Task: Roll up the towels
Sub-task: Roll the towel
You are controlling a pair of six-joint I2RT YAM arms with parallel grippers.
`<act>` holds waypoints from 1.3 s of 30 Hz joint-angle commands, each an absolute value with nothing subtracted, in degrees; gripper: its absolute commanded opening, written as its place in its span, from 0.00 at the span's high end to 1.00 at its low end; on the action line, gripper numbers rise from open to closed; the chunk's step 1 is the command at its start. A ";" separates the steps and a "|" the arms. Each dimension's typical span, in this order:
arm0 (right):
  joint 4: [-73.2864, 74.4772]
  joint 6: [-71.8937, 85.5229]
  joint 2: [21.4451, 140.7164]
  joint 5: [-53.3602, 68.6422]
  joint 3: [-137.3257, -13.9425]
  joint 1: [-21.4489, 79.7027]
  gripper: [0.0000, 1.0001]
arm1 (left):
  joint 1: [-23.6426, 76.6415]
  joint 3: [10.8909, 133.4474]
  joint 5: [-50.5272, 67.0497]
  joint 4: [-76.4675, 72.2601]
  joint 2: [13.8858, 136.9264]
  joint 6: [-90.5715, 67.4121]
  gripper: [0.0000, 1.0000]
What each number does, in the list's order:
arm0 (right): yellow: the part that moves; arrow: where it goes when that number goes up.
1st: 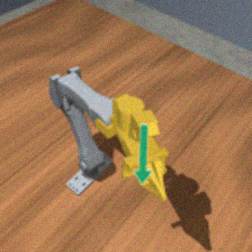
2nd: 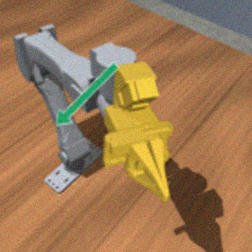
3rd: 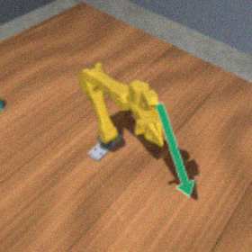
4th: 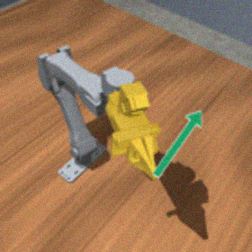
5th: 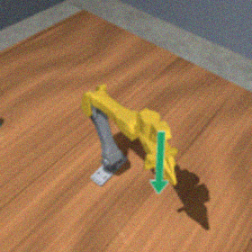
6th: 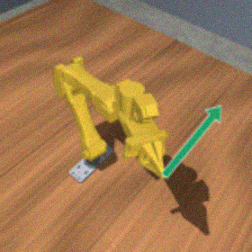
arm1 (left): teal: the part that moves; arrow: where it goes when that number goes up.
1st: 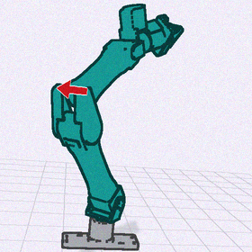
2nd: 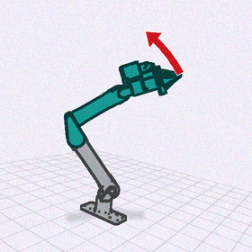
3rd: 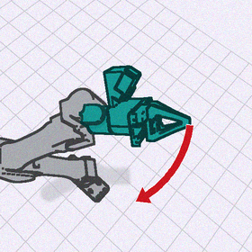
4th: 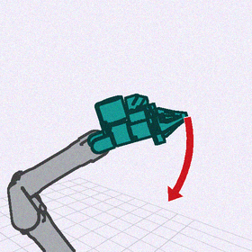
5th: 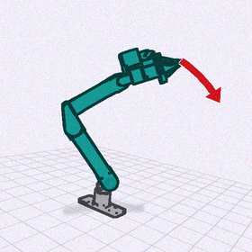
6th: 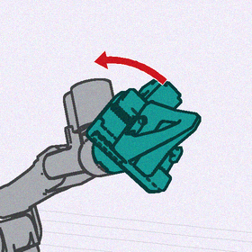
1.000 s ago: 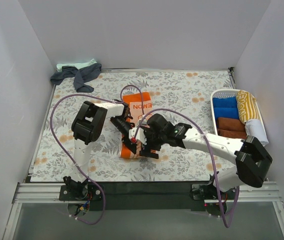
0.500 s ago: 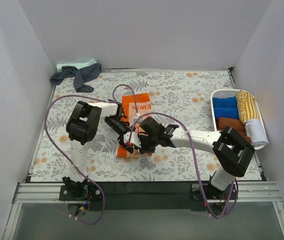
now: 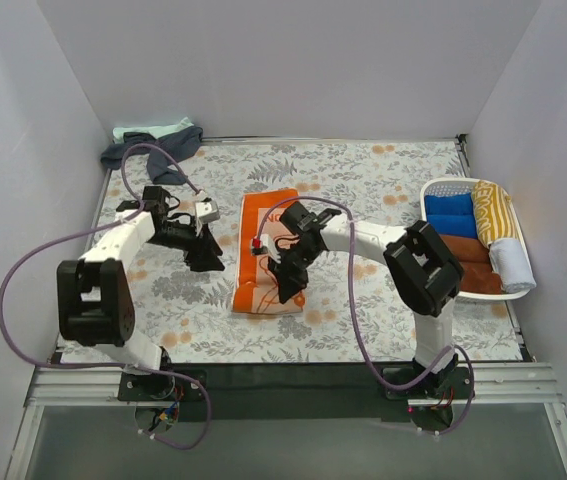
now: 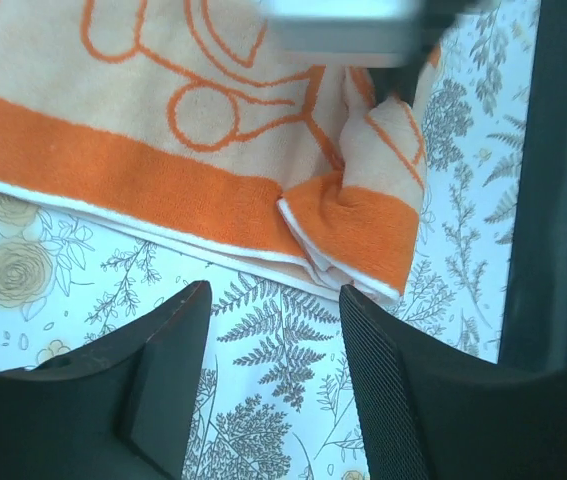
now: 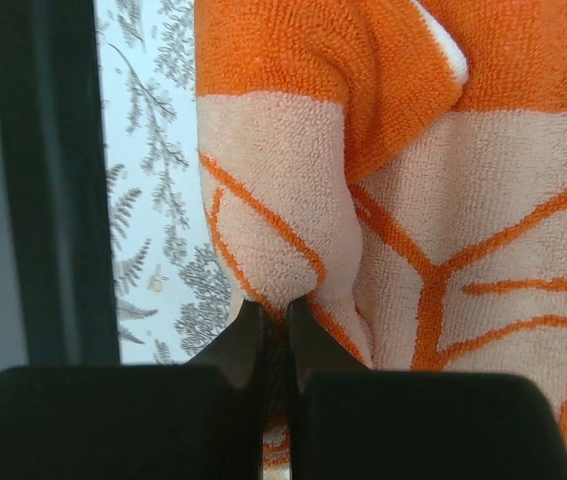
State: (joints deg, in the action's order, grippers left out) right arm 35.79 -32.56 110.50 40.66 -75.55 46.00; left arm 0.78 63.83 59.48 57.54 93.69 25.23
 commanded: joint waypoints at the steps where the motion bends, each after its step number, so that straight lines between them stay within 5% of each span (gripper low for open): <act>1: 50.17 -29.80 117.50 47.98 -78.39 45.35 0.99 | 3.42 56.18 54.60 46.86 80.01 24.61 0.49; 9: 56.94 -29.70 128.91 53.35 -87.44 43.16 0.99 | 25.90 37.38 31.68 32.79 53.29 25.75 0.36; 22: 68.12 -31.55 143.26 57.48 -96.06 39.90 0.99 | 49.65 34.98 16.88 24.88 66.08 26.11 0.35; 24: 68.12 -31.38 143.17 57.48 -96.33 39.99 0.99 | 50.01 34.81 15.13 24.52 70.37 25.75 0.42; 29: 67.15 -30.24 140.46 56.70 -96.59 39.03 0.99 | 50.10 37.08 17.12 29.16 74.96 24.26 0.79; 39: 61.80 -23.29 125.44 37.11 -107.66 31.91 0.49 | 47.03 48.51 27.41 46.48 84.89 23.29 1.00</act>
